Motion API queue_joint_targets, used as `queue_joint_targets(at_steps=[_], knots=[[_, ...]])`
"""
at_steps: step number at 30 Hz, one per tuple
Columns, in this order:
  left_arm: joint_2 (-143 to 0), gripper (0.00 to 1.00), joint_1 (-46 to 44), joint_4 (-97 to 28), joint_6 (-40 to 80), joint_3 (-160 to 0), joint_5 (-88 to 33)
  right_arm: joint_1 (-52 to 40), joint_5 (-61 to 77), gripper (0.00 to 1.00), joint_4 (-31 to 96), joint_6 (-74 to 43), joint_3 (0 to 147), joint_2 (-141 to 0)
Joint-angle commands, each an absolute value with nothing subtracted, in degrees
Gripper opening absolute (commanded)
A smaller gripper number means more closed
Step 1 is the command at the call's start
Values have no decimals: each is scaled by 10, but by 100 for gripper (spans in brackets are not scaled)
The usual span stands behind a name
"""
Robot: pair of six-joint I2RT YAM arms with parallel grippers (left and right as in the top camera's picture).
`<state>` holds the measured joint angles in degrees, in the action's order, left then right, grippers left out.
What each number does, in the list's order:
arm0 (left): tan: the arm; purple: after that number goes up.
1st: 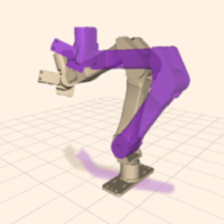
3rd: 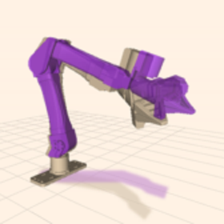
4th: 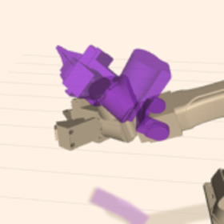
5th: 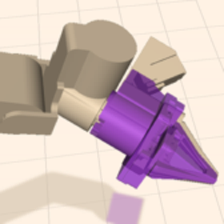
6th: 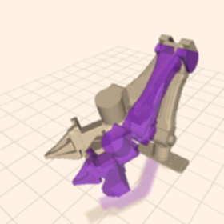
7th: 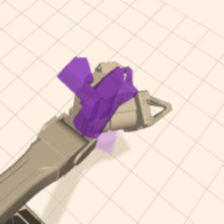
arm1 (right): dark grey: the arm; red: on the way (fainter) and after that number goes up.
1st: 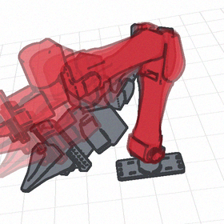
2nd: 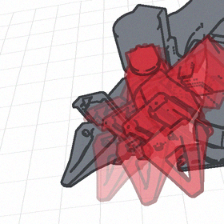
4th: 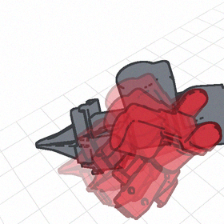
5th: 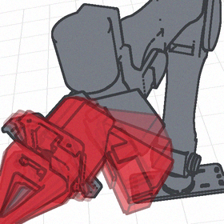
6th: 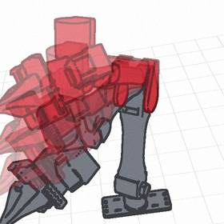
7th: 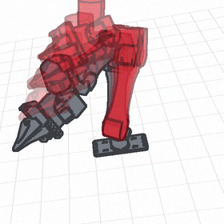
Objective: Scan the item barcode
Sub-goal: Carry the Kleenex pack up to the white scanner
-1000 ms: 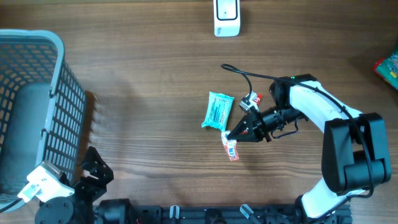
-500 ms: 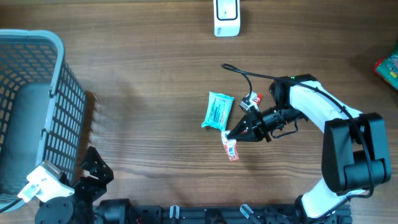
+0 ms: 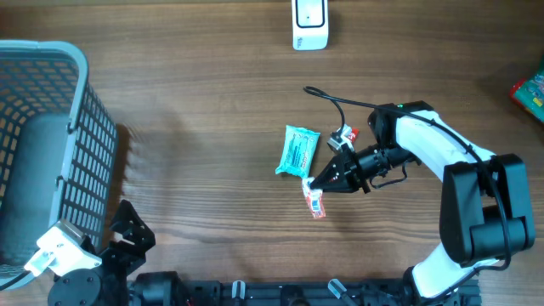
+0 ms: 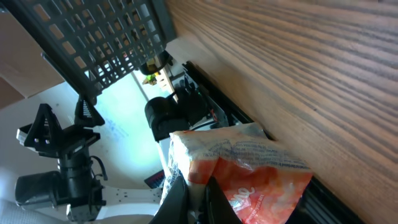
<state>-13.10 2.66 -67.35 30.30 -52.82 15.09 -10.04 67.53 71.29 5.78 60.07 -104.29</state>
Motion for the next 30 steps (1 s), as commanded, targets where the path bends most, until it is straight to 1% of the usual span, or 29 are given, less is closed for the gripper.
queue_joint_targets(at_steps=[1, 3, 5, 6, 8, 11, 13, 16, 20, 23, 26, 28, 30], knots=[[-127, 100, 30, -674, 299, -528, 154, -103, 688, 4, 685, 32, 599, -1032], [-127, 100, 30, -674, 299, -528, 154, -102, 657, 5, 632, -25, 601, -1032], [-127, 100, 30, -674, 299, -528, 154, -102, 555, 5, 571, -113, 623, -1032], [-127, 100, 30, -674, 299, -528, 154, -102, 508, 4, 565, -137, 643, -1032], [-127, 100, 30, -674, 299, -528, 154, -102, 464, 5, 576, -146, 690, -1031], [-127, 100, 30, -674, 299, -528, 154, -103, 453, 4, 577, -146, 767, -1019], [-127, 100, 30, -674, 299, -528, 154, -103, 420, 4, 550, -170, 805, -1010], [-127, 100, 30, -674, 299, -528, 154, -103, 341, 4, 467, -230, 822, -998], [-127, 100, 30, -674, 299, -528, 154, -103, 276, 5, 341, -224, 820, -1000], [-127, 100, 30, -674, 299, -528, 154, -103, 193, 5, 260, -220, 820, -1000], [-127, 100, 30, -674, 299, -528, 154, -105, 79, 5, 190, -230, 820, -1003], [-127, 100, 30, -674, 299, -528, 154, -110, 44, 4, 135, -218, 820, -1020], [-127, 100, 30, -674, 299, -528, 154, -118, 45, 4, 70, -190, 820, -1047]])
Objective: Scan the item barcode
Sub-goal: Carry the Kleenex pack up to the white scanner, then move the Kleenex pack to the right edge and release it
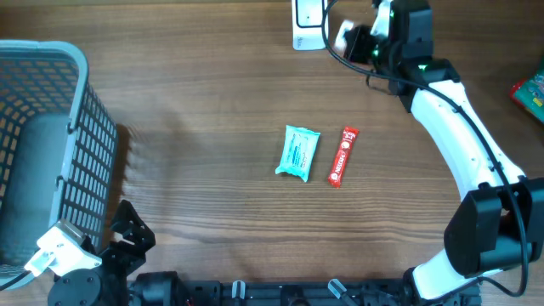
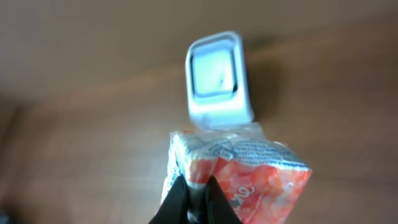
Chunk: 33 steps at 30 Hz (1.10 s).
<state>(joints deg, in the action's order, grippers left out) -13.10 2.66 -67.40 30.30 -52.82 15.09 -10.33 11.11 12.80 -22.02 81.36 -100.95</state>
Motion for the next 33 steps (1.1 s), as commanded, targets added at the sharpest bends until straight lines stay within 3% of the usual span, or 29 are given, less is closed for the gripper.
queue_joint_targets(at_steps=[1, 10, 16, 26, 33], knots=[[-127, 100, 30, -674, 299, -528, 154, -122, 45, 5, 41, -178, 820, -1059], [-127, 100, 30, -674, 299, -528, 154, -185, -64, 5, -295, -74, 851, -1242], [-127, 100, 30, -674, 299, -528, 154, -195, -90, 5, -295, -57, 983, -1372], [-127, 100, 30, -674, 299, -528, 154, -196, -149, 5, -275, -30, 999, -1384], [-127, 100, 30, -674, 299, -528, 154, -190, -276, 4, -91, -16, 1002, -1280]])
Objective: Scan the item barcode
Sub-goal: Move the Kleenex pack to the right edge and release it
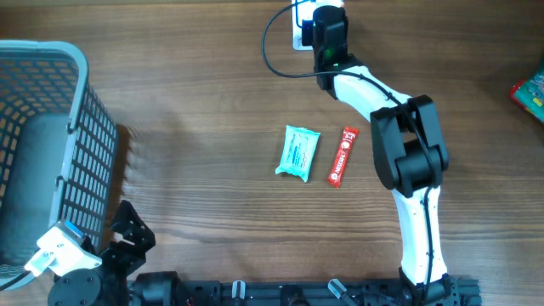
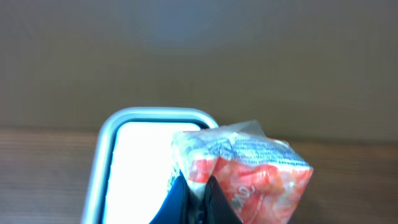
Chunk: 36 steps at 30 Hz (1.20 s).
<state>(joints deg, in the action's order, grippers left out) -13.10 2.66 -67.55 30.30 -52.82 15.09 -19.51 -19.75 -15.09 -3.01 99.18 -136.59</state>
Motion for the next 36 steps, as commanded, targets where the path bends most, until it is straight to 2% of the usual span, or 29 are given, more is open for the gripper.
queue_joint_targets(at_steps=[1, 4, 7, 9, 11, 16, 23, 28, 31, 32, 34, 36], knots=[[-127, 100, 30, -674, 299, -528, 154, -187, -300, 4, -53, -21, 1002, -1259], [-127, 100, 30, -674, 299, -528, 154, -172, -403, 4, 150, -94, 1002, -1167], [-127, 100, 30, -674, 299, -528, 154, -140, -407, 4, 316, -186, 1002, -1122], [-127, 100, 30, -674, 299, -528, 154, -104, -404, 4, 434, -297, 1002, -1114], [-127, 100, 30, -674, 299, -528, 154, -71, -390, 4, 492, -362, 994, -1115], [-127, 100, 30, -674, 299, -528, 154, 24, -368, 4, 472, -375, 939, -1119], [-127, 100, 30, -674, 299, -528, 154, 170, -361, 4, 309, -329, 799, -1122], [-127, 100, 30, -674, 299, -528, 154, 256, -258, 6, 260, -298, 780, -1122], [-127, 100, 30, -674, 299, -528, 154, 280, -251, 20, 251, -297, 780, -1122], [-127, 100, 30, -674, 299, -528, 154, 285, -251, 36, 251, -295, 780, -1121], [-127, 100, 30, -674, 299, -528, 154, 282, -228, 100, 253, -253, 780, -1114], [-127, 100, 30, -674, 299, -528, 154, 272, -188, 100, 262, -253, 780, -1095]])
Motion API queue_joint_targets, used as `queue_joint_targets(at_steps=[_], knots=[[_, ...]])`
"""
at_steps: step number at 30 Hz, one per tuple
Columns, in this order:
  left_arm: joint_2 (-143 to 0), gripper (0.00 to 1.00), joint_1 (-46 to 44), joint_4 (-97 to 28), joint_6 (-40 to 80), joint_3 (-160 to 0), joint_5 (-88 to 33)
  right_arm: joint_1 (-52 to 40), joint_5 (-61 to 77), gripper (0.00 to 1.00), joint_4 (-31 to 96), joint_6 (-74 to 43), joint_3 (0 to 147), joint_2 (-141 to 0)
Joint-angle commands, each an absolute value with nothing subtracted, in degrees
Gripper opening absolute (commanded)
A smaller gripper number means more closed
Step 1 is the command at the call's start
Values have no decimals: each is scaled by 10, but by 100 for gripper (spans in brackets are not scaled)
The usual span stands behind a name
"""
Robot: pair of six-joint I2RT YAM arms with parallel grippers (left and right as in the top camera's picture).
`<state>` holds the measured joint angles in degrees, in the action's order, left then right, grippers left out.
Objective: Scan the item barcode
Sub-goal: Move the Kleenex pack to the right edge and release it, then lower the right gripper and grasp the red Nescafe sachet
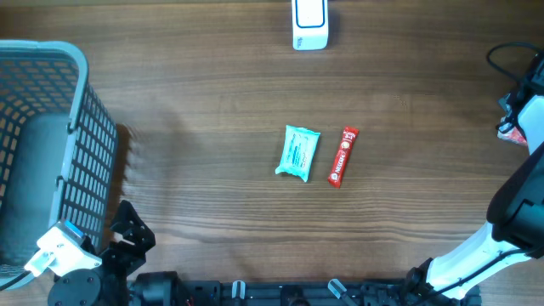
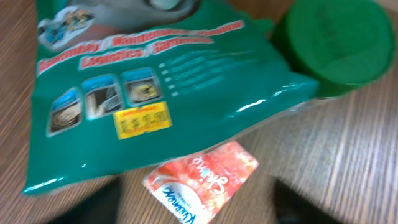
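An orange Kleenex tissue pack (image 2: 202, 180) lies flat on the wood at the table's right edge, touching the lower edge of a green bag (image 2: 155, 81). My right gripper (image 2: 199, 210) is open above it; its dark blurred fingers (image 2: 93, 205) stand wide apart on either side of the pack. In the overhead view the right gripper (image 1: 512, 127) sits at the far right edge. The white scanner (image 1: 309, 24) stands at the table's back middle. My left arm (image 1: 72, 259) is folded at the front left; its jaws cannot be made out.
A green round lid (image 2: 339, 43) lies next to the bag. A teal packet (image 1: 297, 153) and a red bar (image 1: 342, 156) lie mid-table. A grey mesh basket (image 1: 93, 127) fills the left side.
My right gripper was shut on the tissue pack over the scanner at the back. Now it is at the right edge, open, with the pack lying on the table by the green bag.
My right gripper held the tissue pack mid-table beside the teal packet and red bar. Then it held the pack close to the scanner, then right over the scanner's window. Now the pack lies let go at the right edge.
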<state>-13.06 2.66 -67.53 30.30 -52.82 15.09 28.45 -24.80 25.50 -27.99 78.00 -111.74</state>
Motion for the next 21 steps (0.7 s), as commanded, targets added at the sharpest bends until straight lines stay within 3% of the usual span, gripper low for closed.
queue_joint_targets(at_steps=[1, 8, 13, 21], knots=[[-127, 100, 30, -674, 299, -528, 154, 265, -157, 100, 270, -256, 780, -1075], [-127, 100, 30, -674, 299, -528, 154, 168, 86, 100, 373, -270, 780, -959], [-127, 100, 30, -674, 299, -528, 154, 41, 95, 100, 494, -306, 772, -965], [-127, 100, 30, -674, 299, -528, 154, -158, 90, 100, 492, -330, 699, -973]])
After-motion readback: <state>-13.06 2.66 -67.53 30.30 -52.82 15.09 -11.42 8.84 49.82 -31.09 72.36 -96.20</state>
